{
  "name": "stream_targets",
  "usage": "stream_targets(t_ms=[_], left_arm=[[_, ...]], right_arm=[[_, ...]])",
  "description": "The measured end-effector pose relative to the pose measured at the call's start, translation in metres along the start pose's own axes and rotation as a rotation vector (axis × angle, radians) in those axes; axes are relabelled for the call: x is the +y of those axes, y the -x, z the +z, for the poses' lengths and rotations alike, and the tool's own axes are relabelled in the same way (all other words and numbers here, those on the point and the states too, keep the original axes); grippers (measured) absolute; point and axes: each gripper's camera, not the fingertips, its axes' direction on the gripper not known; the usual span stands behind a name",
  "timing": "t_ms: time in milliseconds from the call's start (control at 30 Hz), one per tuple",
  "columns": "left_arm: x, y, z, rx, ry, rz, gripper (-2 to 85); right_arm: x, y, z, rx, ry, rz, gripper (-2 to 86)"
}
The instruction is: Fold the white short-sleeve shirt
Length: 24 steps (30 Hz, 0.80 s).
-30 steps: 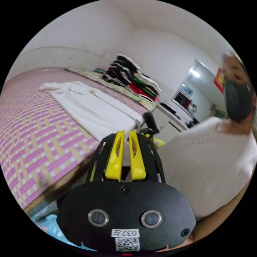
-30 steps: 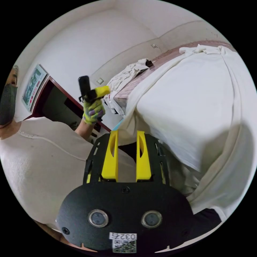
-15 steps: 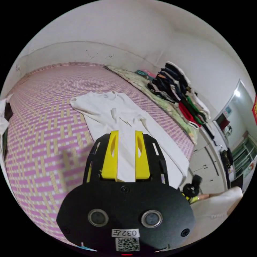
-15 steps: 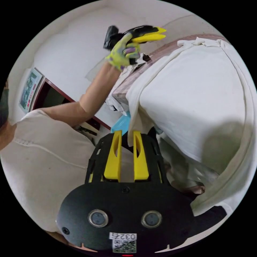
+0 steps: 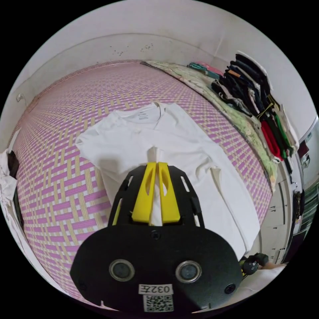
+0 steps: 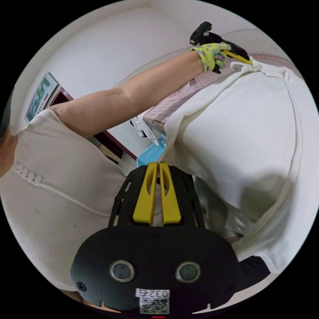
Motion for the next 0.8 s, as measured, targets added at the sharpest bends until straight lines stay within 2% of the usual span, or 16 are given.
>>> stream_targets(t_ms=[67,200,400,467,533,600,667,733,800], left_arm=[[-0.007,0.006,-0.032,0.050,-0.068,-0.001,-1.0],[-0.017,0.005,-0.052,0.107,-0.094,0.039,-1.2],[-0.028,0.015,-0.009,0.177,-0.002,0.052,-0.1],[-0.029,0.022,0.004,0.282,0.090,0.109,3.0],[-0.024,0.032,-0.012,0.333,0.060,0.156,5.3],[-0.016,0.054,-0.043,0.353,-0.038,0.151,5.7],[-0.001,0.113,-0.080,0.437,-0.225,0.002,4.7],[0.009,0.164,-0.089,0.526,-0.312,-0.165,3.4],[0.017,0.207,-0.084,0.540,-0.332,-0.334,2.8]], right_arm=[[-0.001,0.007,-0.015,-0.013,-0.019,-0.004,-1.0],[0.000,0.014,-0.028,0.015,-0.046,0.004,-0.9],[0.006,-0.003,-0.010,0.052,0.001,0.143,1.1],[0.002,-0.001,-0.005,0.000,0.091,0.157,4.5],[-0.004,0.008,-0.018,0.010,0.115,0.127,5.6],[-0.018,0.017,-0.047,0.037,0.042,0.100,5.8],[-0.049,0.024,-0.089,0.051,-0.087,0.049,5.9],[-0.083,0.023,-0.108,0.122,-0.132,0.019,5.9],[-0.126,0.017,-0.114,0.231,-0.135,0.017,5.9]])
